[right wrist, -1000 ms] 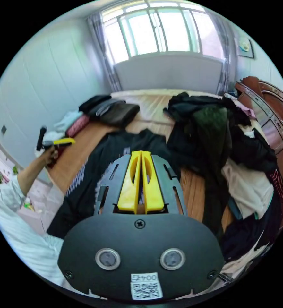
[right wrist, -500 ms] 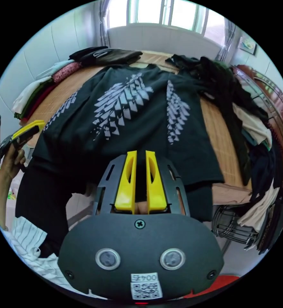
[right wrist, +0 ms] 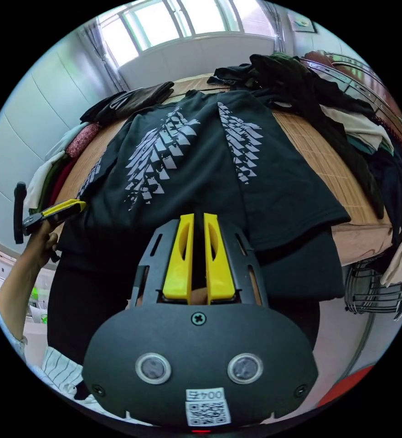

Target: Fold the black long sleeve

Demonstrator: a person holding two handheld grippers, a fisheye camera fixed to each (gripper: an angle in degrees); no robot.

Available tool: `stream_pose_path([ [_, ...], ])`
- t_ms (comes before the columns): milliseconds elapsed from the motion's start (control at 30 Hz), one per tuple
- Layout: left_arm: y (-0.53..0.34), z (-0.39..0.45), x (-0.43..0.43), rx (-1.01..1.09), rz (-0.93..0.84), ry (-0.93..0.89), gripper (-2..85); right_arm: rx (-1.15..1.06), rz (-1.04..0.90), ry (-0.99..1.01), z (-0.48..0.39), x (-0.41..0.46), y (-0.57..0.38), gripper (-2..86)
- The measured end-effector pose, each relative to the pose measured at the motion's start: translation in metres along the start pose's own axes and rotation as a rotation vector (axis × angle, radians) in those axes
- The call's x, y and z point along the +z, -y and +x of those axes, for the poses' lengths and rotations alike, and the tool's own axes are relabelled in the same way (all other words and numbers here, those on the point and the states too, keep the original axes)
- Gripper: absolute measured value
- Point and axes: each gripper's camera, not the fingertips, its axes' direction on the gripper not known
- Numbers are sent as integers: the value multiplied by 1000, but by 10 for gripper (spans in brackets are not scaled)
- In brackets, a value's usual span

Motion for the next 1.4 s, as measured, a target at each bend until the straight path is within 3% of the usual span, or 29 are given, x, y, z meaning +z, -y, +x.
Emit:
stream_pose_path([
  [267, 19, -206, -32, -346, -8, 1, 104, 67, 9, 89, 18, 17, -37, 20],
  [400, -21, -298, -71, -517, 149, -382, 114, 93, 21, 120, 29, 24, -60, 15],
  [600, -73, -303, -67, -578, 80, -705, 165, 166, 17, 259, 61, 32, -90, 1],
  [800, -90, -294, -47, -531, 11, -447, 188, 265, -10, 416, 100, 42, -118, -7],
  [1200, -70, -352, 7, -499, -158, -391, 212, 251, -3, 438, 139, 40, -176, -5],
  [1400, -74, -382, 8, -476, -129, -447, 169, 366, 151, 508, 188, 6, -225, 34],
])
